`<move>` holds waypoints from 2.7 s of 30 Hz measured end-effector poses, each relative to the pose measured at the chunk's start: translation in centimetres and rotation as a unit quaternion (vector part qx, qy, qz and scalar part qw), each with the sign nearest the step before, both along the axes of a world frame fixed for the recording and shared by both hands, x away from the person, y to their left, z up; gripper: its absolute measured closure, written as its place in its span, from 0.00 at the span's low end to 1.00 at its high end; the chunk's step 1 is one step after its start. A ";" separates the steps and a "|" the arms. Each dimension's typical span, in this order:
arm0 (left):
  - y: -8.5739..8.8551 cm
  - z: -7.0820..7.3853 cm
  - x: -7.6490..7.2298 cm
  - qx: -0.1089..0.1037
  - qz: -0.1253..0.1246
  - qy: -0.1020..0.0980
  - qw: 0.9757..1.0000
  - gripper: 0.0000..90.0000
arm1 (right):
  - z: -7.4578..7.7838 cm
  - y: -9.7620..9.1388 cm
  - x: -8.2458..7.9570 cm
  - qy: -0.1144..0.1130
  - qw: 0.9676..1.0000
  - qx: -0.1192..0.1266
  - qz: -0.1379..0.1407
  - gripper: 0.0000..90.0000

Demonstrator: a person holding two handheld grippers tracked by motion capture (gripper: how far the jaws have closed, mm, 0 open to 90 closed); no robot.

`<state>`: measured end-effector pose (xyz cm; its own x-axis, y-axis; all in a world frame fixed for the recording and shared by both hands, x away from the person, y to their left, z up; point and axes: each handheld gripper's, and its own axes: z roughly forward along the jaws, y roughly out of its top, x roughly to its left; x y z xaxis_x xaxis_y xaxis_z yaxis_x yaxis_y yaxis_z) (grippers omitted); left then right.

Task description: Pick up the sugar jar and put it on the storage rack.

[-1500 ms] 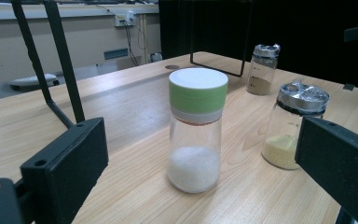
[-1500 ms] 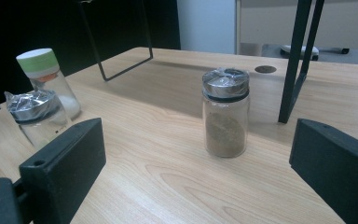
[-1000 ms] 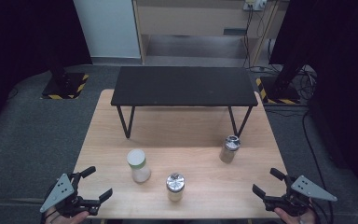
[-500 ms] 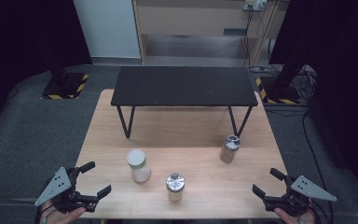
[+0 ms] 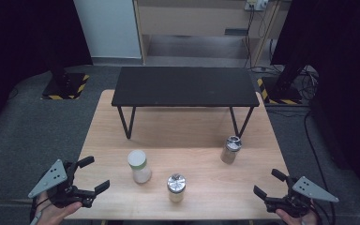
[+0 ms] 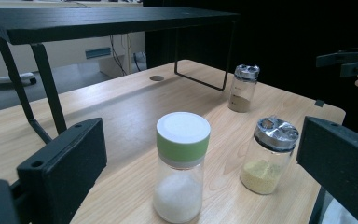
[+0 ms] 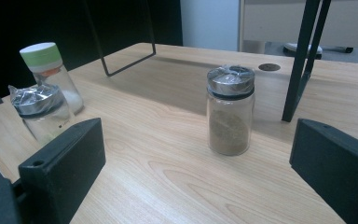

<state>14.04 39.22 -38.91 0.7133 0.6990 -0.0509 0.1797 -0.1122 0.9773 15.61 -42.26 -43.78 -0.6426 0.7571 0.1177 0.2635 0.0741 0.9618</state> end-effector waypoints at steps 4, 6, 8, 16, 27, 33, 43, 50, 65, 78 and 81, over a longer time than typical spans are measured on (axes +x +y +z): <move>0.0 0.5 0.4 -0.001 0.002 0.004 1.000 0.00 | 0.0 0.0 0.0 0.000 1.000 0.000 -0.001 0.04; 0.0 0.7 0.4 0.001 0.002 0.004 1.000 0.00 | 0.0 0.0 0.0 0.000 1.000 0.001 -0.001 0.04; 0.0 1.0 0.6 0.005 0.001 0.003 1.000 0.00 | 0.0 0.0 0.0 0.000 1.000 0.000 -0.001 0.04; -0.2 2.1 1.2 0.015 -0.006 0.002 1.000 0.00 | 0.0 0.0 0.0 0.001 1.000 0.000 0.000 0.04; -0.7 2.9 2.4 0.029 -0.018 0.005 0.999 0.00 | 0.0 0.0 0.0 0.001 1.000 0.000 -0.001 0.04; -1.0 3.1 3.3 0.036 -0.022 0.010 0.999 0.00 | 0.0 0.0 0.0 0.001 1.000 0.000 -0.001 0.04; -1.6 3.4 4.7 0.048 -0.030 0.019 0.998 0.00 | 0.0 0.0 0.0 0.000 1.000 0.000 0.000 0.04; -2.0 3.0 5.7 0.057 -0.039 0.023 0.997 0.01 | 0.0 -0.1 0.0 0.000 1.000 0.001 0.000 0.04; -2.7 1.6 7.3 0.067 -0.053 0.021 0.996 0.01 | 0.0 -0.1 0.1 0.001 1.000 0.001 0.000 0.04; -3.7 0.3 8.7 0.071 -0.063 0.030 0.995 0.02 | -0.1 -0.1 0.1 0.002 1.000 0.002 0.000 0.04; -3.9 -0.1 9.2 0.071 -0.067 0.033 0.995 0.02 | -0.1 -0.1 0.1 0.002 1.000 0.002 0.001 0.04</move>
<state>23.19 35.30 -38.99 0.7985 0.6019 -0.0077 0.2165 -0.2753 0.9367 15.74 -42.35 -43.87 -0.6431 0.7559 0.1224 0.2664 0.0710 0.9612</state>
